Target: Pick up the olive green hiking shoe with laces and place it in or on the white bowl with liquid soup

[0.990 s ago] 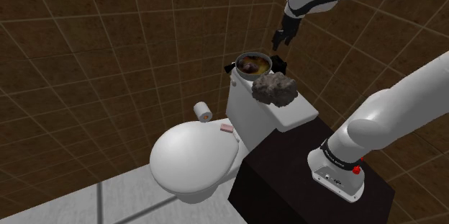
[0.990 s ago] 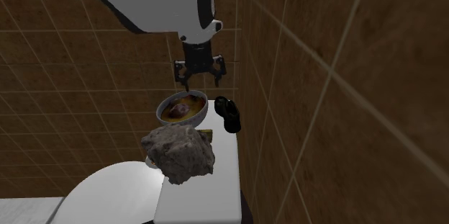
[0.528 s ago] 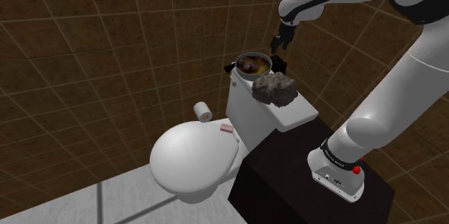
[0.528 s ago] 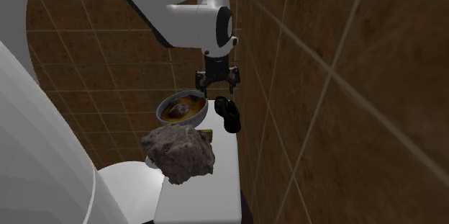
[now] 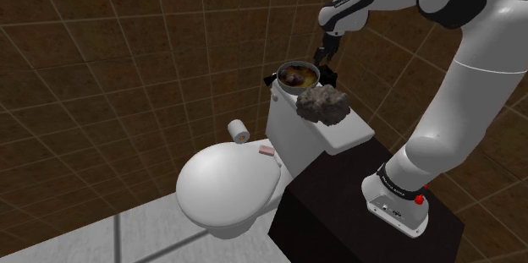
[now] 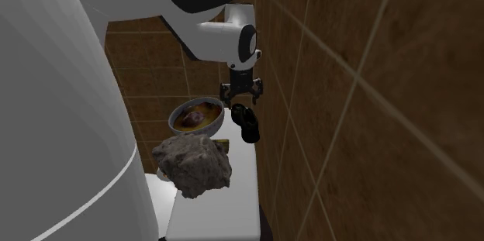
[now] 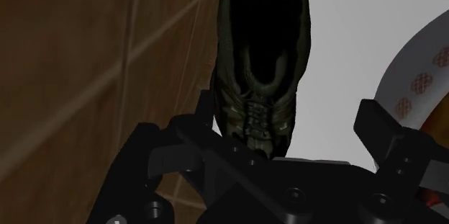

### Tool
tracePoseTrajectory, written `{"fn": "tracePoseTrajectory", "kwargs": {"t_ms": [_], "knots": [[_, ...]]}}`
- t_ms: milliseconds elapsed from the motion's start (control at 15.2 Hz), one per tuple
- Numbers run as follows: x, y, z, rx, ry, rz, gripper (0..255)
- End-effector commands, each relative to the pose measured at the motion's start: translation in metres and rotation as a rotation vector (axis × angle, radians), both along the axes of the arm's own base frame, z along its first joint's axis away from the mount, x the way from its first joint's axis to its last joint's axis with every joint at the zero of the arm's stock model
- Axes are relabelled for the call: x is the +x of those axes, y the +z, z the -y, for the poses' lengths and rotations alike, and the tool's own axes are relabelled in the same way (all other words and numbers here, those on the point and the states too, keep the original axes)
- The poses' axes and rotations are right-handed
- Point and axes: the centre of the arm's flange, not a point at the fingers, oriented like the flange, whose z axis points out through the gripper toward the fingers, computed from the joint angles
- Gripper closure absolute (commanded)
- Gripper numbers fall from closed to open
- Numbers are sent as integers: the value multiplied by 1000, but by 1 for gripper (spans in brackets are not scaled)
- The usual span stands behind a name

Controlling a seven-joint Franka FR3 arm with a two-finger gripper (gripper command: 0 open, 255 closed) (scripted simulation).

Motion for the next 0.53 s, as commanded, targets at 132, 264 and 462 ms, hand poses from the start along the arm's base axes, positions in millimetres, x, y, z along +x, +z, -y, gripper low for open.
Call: {"fn": "tracePoseTrajectory", "kwargs": {"t_ms": [132, 264, 462], "knots": [[-7, -33, 14, -1, -26, -18, 0], [-7, -41, 15, -1, -26, -18, 0], [-7, -41, 15, -1, -26, -18, 0]]}}
